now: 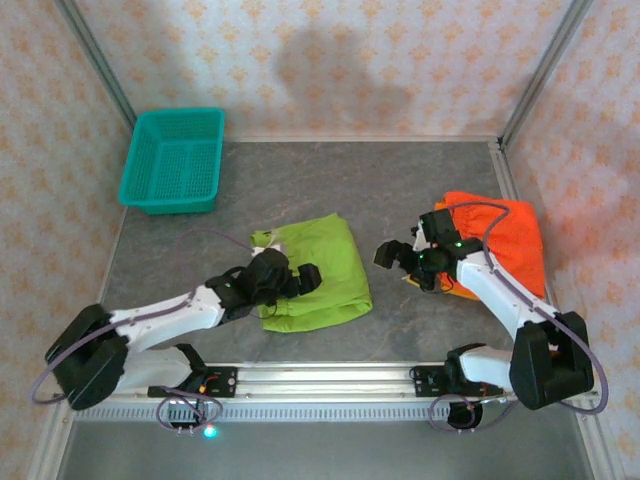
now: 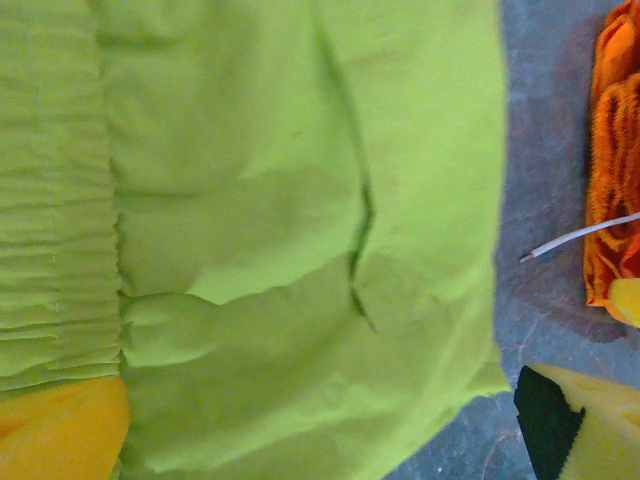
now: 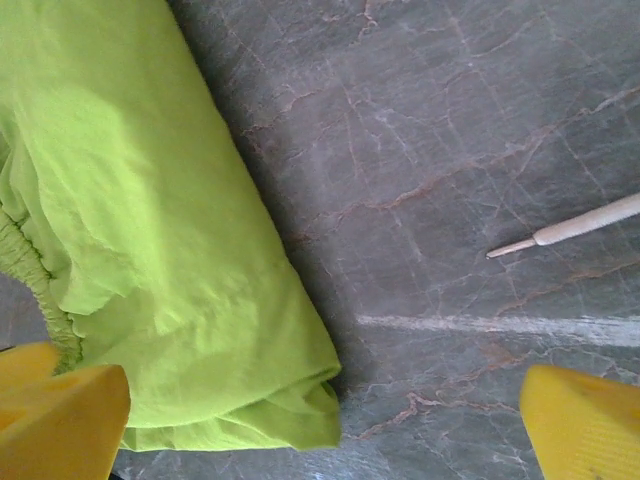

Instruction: Fold and stack the shorts

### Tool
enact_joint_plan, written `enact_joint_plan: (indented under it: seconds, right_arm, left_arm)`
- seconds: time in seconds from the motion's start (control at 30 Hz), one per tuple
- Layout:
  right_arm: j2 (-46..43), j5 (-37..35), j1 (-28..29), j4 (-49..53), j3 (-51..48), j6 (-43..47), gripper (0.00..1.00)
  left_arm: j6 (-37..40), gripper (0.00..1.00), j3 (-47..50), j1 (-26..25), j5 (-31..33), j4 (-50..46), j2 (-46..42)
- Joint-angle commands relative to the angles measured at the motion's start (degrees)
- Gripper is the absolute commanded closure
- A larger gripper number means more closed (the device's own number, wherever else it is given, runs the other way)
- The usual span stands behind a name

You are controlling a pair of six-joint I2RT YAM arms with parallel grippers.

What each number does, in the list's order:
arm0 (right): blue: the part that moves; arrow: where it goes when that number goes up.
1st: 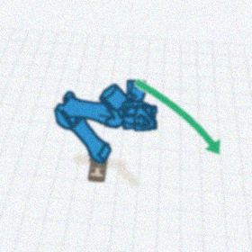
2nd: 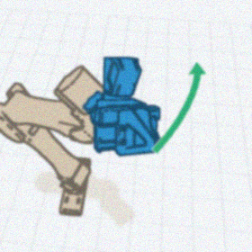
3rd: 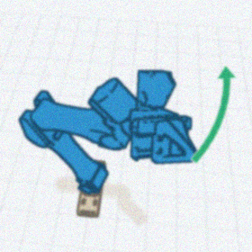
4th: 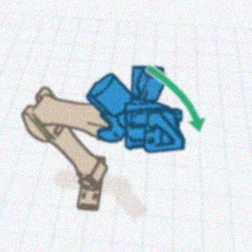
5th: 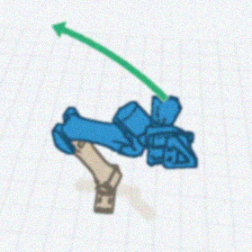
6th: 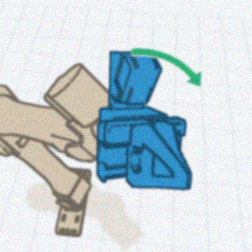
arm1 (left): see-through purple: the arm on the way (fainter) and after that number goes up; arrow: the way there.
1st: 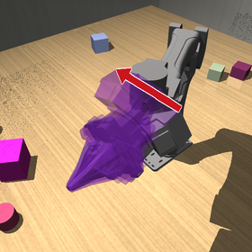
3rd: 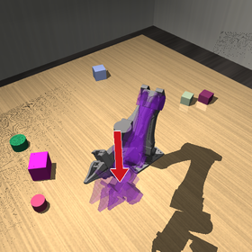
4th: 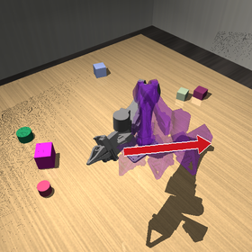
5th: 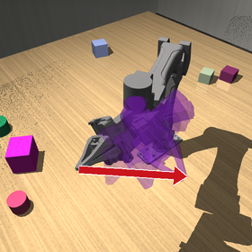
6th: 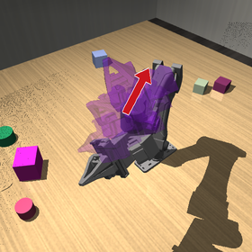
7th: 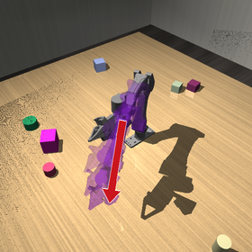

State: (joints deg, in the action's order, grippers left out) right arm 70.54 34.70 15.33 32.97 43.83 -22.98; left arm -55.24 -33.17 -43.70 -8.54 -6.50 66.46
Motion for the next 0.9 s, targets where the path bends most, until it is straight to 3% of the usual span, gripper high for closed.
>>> enact_joint_plan:
  seconds: [0.0,0.13,0.37,0.53,0.67,0.87]
  right_arm:
    - [1.0,0.7,0.5,-2.1,3.3,2.2,0.01]
    - [0.4,-4.4,1.4,-4.3,5.1,1.2,0.01]
    - [-1.4,-14.2,1.1,-2.0,9.0,2.2,0.0]
    - [0.2,-12.1,0.1,-0.4,9.6,1.7,0.0]
    - [0.3,-9.2,0.1,-4.6,7.8,4.0,0.01]
    - [2.0,2.7,0.1,-13.0,6.6,11.5,0.01]
  left_arm:
    - [5.8,0.0,-4.7,1.4,5.1,-10.4,-6.3]
    - [4.7,0.0,-4.4,2.9,3.1,-8.8,-9.6]
    - [2.5,0.0,-2.1,3.1,-3.0,-2.9,-1.5]
    - [-1.6,0.0,2.7,3.1,-7.5,4.7,4.9]
    - [0.1,0.0,3.3,3.3,-6.4,1.2,8.5]
    - [3.1,0.0,-2.0,4.8,-7.0,-5.0,1.0]
